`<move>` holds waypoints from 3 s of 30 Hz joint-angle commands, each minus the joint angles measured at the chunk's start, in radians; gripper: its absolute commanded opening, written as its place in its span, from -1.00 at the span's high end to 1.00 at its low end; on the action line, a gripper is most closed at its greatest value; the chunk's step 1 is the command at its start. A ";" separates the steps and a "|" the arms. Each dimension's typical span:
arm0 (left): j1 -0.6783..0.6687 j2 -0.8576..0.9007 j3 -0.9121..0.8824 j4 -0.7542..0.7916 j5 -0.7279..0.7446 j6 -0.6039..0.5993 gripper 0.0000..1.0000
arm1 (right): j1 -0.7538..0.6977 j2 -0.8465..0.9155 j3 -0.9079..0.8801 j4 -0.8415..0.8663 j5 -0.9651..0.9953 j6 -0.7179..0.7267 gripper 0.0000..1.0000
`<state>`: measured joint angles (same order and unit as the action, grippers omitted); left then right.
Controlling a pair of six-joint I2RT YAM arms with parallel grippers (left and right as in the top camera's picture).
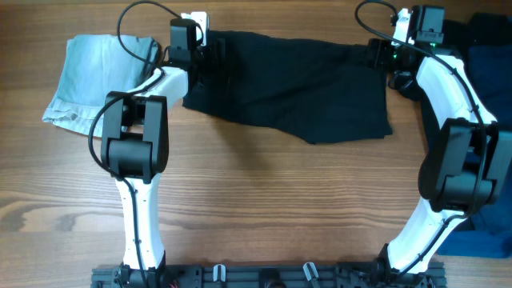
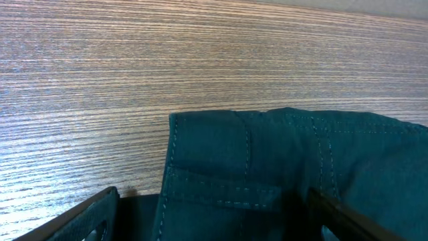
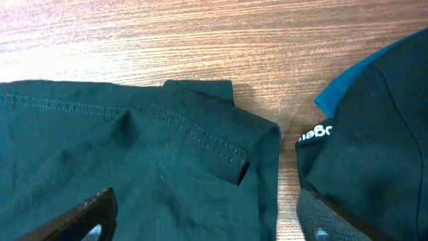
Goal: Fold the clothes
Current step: 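Grasp the shorts' top corners with both grippers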
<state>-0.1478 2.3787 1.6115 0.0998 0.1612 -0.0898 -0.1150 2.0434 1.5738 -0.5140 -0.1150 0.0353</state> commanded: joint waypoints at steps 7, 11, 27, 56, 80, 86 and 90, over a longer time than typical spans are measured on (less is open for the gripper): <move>0.008 -0.069 0.012 0.004 0.066 0.007 -0.51 | 0.001 0.012 0.014 -0.014 0.002 0.002 -0.50; 0.008 -0.096 0.012 0.014 0.085 0.007 -0.23 | 0.000 0.012 0.014 -0.019 0.002 0.001 -0.49; 0.010 -0.023 0.012 0.000 0.028 0.008 -0.41 | 0.000 0.012 0.014 -0.021 0.002 0.002 -0.50; 0.006 -0.080 0.012 -0.014 0.029 0.004 0.41 | 0.000 0.071 0.002 0.066 0.003 -0.008 -0.57; 0.006 -0.080 0.012 -0.010 0.028 0.004 0.29 | 0.000 0.126 -0.003 0.167 0.003 0.346 -0.16; 0.006 -0.080 0.012 -0.009 0.028 0.004 0.28 | 0.001 0.126 -0.050 0.222 0.003 0.390 -0.08; 0.006 -0.080 0.012 -0.009 0.028 0.004 0.28 | 0.000 0.126 -0.066 0.244 0.003 0.390 -0.07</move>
<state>-0.1413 2.3325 1.6123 0.0868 0.1913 -0.0875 -0.1150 2.1452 1.5288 -0.2867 -0.1146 0.4080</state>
